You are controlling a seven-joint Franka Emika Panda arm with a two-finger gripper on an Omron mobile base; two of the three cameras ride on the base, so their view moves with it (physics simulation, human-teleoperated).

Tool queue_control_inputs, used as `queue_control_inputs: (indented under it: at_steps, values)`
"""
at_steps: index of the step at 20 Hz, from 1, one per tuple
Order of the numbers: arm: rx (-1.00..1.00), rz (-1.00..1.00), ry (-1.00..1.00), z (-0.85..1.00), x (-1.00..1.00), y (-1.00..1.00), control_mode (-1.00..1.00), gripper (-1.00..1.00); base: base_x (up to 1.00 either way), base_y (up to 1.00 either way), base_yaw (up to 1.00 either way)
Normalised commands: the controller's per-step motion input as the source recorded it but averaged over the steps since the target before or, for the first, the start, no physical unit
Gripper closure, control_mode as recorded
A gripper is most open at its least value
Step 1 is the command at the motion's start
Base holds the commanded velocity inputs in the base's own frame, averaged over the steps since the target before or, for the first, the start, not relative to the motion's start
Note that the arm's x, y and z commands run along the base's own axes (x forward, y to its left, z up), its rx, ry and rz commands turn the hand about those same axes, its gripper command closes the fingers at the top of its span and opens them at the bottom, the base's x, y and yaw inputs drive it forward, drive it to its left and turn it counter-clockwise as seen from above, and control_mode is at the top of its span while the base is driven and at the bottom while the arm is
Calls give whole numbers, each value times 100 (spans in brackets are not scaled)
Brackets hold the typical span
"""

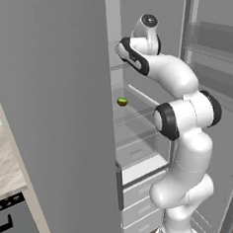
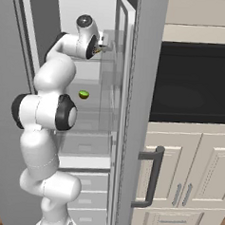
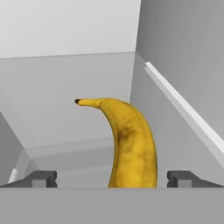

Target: Retrieve the banana and kiwi from the fridge and place them into the bowl on the dining table.

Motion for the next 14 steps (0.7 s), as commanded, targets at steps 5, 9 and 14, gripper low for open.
queue_control_inputs:
  at_steps: [5, 9, 14]
  values:
    - [0, -2, 0, -42, 27, 0, -100, -100, 0, 0, 0]
    - [0, -4, 0, -42, 5, 0, -100, 100, 0, 0, 0]
    - [0, -5, -13, -59, -38, 0, -100, 100, 0, 0, 0]
